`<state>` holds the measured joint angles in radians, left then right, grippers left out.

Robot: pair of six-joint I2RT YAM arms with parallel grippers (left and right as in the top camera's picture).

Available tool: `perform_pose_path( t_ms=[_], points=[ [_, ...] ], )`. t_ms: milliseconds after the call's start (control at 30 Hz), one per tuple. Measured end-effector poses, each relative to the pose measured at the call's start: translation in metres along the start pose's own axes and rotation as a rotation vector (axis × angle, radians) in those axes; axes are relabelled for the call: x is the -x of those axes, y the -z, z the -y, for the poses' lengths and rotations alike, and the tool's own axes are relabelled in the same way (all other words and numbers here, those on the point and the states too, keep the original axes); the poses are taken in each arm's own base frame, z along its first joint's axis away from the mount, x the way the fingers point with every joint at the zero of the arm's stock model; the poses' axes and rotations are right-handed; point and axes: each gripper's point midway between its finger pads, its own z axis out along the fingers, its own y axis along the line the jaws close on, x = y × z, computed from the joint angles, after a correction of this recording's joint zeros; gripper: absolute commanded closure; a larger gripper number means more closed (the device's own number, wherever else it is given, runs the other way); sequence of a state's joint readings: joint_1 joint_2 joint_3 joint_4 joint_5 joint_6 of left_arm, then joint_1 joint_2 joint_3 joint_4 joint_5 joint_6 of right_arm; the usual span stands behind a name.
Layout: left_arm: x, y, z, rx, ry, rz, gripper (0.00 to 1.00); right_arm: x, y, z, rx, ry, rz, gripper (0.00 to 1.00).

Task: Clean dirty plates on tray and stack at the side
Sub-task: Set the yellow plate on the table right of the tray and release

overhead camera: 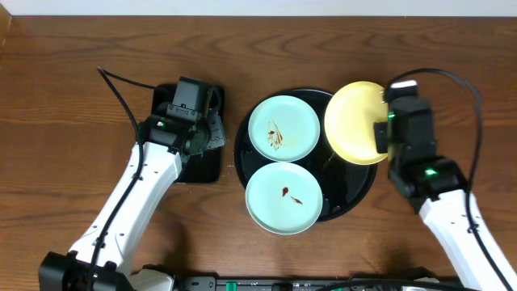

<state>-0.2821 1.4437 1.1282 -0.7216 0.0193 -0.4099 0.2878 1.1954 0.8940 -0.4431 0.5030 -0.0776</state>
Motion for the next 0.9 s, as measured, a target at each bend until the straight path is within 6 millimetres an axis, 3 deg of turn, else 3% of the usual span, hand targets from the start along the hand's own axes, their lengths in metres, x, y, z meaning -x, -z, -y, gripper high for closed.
perform_pose_path(
  t_ms=[233,533,700,900],
  points=[
    [0.0,0.0,0.0,0.0,0.0,0.0,0.92,-0.001,0.003,0.0,-0.159,0.092,-0.01,0.99],
    [0.0,0.0,0.0,0.0,0.0,0.0,0.92,-0.003,0.004,0.011,-0.244,0.076,-0.018,0.99],
    [0.0,0.0,0.0,0.0,0.0,0.0,0.92,-0.024,-0.004,0.025,-0.244,-0.079,-0.092,0.99],
    [0.0,0.0,0.0,0.0,0.0,0.0,0.92,-0.056,-0.027,0.062,-0.204,-0.419,-0.196,0.99]
  ],
)
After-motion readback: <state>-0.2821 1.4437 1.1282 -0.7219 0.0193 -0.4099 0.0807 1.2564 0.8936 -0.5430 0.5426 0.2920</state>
